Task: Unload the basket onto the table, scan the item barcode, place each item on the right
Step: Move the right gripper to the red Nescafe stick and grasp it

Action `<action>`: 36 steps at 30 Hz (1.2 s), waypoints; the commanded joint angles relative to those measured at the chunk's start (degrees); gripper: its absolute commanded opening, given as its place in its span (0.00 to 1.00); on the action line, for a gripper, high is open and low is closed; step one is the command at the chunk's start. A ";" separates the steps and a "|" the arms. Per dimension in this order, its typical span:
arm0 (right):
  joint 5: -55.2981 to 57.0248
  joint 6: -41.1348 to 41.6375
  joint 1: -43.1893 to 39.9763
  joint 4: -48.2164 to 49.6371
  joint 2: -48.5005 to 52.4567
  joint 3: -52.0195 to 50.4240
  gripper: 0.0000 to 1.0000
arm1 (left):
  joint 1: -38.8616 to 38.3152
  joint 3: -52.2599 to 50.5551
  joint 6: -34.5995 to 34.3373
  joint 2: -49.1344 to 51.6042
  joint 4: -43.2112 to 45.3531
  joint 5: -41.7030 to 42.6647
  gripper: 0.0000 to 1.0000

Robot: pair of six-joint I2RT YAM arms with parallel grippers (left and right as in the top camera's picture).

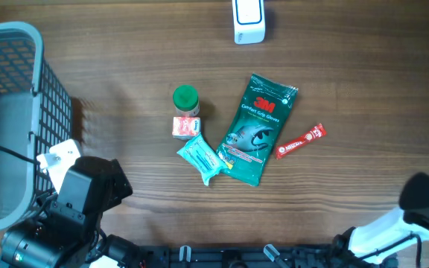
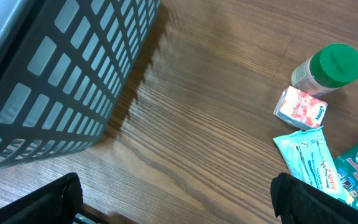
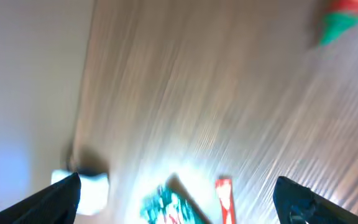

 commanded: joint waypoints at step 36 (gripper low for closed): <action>-1.97 21.99 39.41 34.88 3.06 -64.96 0.49 | 0.35 -0.07 -0.83 -0.26 -0.07 0.28 1.00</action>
